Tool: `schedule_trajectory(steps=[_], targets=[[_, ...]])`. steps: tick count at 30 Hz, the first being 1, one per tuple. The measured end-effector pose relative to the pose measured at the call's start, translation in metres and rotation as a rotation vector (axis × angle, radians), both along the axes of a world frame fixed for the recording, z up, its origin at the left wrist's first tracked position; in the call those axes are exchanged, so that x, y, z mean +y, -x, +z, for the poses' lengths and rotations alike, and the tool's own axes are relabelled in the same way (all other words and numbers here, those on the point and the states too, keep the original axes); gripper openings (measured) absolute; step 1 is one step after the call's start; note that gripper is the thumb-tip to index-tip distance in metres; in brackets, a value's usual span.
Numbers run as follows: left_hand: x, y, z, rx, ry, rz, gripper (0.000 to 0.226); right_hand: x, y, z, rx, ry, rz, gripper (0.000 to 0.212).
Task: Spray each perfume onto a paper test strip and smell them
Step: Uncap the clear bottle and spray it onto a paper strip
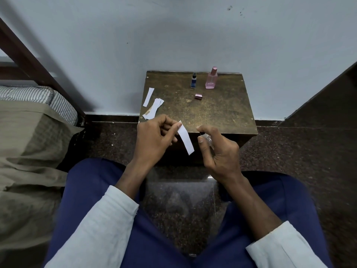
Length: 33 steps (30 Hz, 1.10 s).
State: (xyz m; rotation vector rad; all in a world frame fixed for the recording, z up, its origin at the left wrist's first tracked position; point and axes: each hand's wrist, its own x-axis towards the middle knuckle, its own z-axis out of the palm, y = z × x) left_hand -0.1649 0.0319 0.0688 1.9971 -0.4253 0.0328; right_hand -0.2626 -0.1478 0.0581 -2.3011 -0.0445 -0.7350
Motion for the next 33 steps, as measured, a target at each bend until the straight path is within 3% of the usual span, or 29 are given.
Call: schedule_trajectory(steps=[33], targets=[[0.0,-0.004,0.005,-0.021,0.017,0.064,0.017,-0.017,0.016,-0.007,-0.035,0.008,-0.002,0.022]])
